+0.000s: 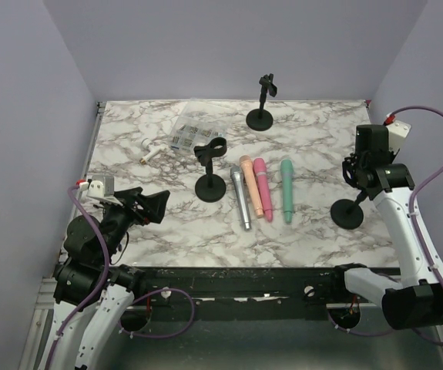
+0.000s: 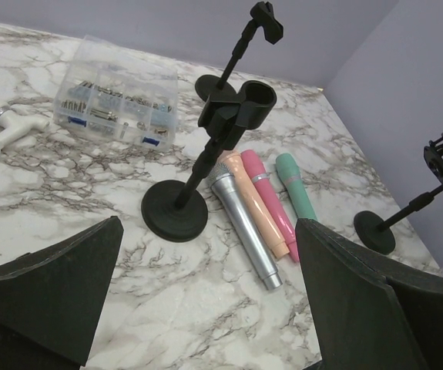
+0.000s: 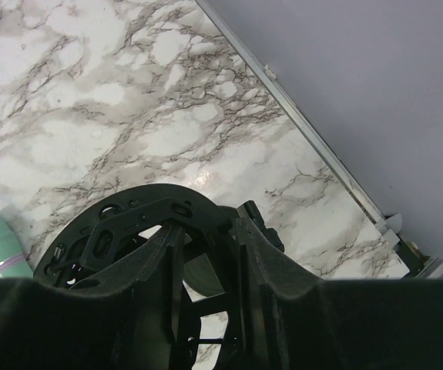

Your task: Remove the microphone from the stand

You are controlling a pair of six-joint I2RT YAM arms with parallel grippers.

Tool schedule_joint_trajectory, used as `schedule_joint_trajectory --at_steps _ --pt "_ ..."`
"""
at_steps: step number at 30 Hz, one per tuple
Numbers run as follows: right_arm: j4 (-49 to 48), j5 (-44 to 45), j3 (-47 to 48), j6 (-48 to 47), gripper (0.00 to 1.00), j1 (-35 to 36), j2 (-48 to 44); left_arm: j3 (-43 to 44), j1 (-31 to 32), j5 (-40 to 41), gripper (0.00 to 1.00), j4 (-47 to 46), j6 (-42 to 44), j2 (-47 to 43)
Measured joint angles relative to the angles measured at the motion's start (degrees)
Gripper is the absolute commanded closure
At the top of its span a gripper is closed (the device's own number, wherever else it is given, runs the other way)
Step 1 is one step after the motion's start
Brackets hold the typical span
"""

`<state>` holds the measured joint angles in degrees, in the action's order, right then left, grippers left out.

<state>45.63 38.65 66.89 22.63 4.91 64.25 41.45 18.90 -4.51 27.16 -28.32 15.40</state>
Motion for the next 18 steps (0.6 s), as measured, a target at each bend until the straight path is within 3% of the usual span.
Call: schedule_joint_trajectory --at_steps 13,15,18 --pt "-1.22 -3.48 -2.75 0.39 0.71 -1.29 3.63 -0.04 0.0 0.0 0.01 -0.04 -0.07 -0.02" --pt "-1.27 -3.54 -2.73 0.31 0.68 -1.29 3.5 -0.02 0.0 0.0 0.01 -0.02 -0.04 -0.02" --pt "-0.66 -3.63 -2.71 -0.17 0.54 -1.29 2.54 -0.02 0.0 0.04 0.02 0.0 -0.04 -0.02"
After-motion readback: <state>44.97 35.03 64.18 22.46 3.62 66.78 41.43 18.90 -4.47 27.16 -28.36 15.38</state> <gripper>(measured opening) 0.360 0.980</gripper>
